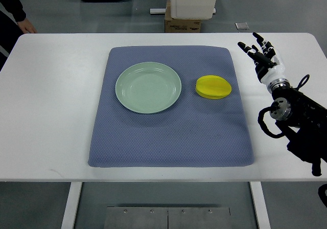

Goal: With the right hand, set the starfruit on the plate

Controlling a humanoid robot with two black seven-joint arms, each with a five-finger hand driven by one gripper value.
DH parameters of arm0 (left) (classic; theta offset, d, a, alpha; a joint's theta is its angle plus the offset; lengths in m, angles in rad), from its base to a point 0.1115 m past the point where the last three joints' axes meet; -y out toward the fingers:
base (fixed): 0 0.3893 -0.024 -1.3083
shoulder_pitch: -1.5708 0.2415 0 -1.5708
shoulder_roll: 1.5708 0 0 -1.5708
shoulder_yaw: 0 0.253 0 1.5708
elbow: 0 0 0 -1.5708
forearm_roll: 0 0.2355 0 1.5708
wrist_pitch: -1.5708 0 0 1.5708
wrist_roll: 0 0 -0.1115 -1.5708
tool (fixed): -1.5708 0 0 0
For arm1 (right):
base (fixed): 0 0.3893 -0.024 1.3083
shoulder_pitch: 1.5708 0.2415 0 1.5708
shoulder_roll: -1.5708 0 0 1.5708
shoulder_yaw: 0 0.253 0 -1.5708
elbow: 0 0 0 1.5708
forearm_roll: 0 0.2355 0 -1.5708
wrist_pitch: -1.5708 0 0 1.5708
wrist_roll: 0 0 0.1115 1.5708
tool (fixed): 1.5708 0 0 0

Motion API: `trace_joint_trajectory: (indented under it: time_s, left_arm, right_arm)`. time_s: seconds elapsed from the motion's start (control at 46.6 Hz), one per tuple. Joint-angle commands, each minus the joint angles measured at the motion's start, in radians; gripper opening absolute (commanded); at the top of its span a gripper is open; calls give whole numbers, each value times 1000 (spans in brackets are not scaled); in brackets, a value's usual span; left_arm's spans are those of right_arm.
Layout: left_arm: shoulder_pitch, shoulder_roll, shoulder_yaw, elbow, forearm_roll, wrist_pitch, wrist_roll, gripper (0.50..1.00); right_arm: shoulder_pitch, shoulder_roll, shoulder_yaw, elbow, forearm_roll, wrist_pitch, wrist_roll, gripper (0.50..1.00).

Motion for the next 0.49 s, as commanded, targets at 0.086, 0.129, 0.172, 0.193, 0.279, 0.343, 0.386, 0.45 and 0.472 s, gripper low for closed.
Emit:
trace_joint_trajectory:
  time_s: [0.086,0.129,0.172,0.193,0.279,0.343,0.386,0.45,0.472]
  left_arm:
    - [6,0,-1,0,-2,0,0,1000]
    - [7,0,-1,0,-2,0,0,1000]
    - [7,0,-1,0,-2,0,0,1000]
    - [7,0,-1,0,0,0,0,1000]
    - [7,0,-1,0,-2,0,0,1000]
    - [6,0,-1,0,0,0,0,1000]
    - [6,0,-1,0,-2,0,0,1000]
    - [6,0,-1,0,-2,0,0,1000]
    - [6,0,-1,0,0,-2,0,1000]
  right_arm:
    - [-7,0,0,0,0,0,0,1000]
    - [-7,0,0,0,0,0,0,1000]
    - [-5,-2,0,0,0,0,0,1000]
    - [-5,-2,0,0,0,0,0,1000]
    - [-5,-5,0,0,0,0,0,1000]
    - [-5,-5,0,0,0,0,0,1000]
    - [-5,-5,0,0,0,0,0,1000]
    - [-7,-5,0,0,0,0,0,1000]
    - [-7,-3,0,0,0,0,0,1000]
